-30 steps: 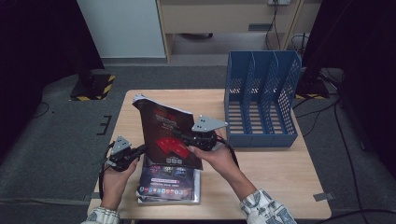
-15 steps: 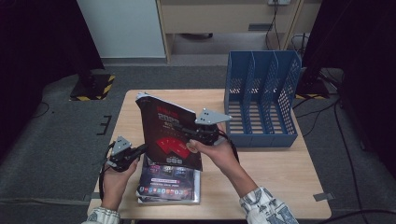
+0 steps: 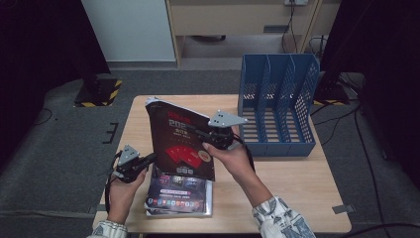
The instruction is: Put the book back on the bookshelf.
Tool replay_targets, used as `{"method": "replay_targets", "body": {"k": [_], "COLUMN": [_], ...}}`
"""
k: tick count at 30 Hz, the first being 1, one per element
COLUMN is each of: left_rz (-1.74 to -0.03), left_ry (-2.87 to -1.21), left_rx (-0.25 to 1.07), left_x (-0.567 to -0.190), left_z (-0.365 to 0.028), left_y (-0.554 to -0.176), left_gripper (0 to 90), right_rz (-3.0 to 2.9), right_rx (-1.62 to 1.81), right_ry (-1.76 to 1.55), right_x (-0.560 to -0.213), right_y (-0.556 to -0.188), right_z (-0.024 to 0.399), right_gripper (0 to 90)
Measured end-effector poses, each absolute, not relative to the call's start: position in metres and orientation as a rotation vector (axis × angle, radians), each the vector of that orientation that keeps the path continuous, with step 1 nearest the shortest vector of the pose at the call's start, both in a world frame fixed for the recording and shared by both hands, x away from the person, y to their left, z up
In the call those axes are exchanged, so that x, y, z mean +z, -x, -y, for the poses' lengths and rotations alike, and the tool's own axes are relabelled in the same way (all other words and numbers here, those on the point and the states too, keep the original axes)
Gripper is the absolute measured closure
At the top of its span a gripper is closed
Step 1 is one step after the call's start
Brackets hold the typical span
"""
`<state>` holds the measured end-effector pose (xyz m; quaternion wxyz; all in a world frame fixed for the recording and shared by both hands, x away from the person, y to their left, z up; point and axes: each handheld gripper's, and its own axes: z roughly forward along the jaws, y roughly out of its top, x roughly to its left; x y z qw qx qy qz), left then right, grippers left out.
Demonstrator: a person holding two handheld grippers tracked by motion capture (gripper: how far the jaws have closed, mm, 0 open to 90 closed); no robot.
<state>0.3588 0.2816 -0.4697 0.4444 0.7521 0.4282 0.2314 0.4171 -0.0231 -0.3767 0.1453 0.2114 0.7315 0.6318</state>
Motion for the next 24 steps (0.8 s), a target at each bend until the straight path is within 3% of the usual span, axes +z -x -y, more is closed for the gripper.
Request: {"method": "replay_targets", "body": {"k": [24], "left_rz": [-1.060], "left_ry": [-1.842], "left_rx": [0.570], "left_x": [-0.4694], "left_z": [-0.2815], "left_y": [-0.3595], "left_gripper": [87.7], "right_rz": [-2.119], "right_rx": [1.800], "right_ry": [-0.654], "right_x": [-0.3812], "right_y": [-0.4202], "right_z": [0.0259], "right_gripper": [86.8]}}
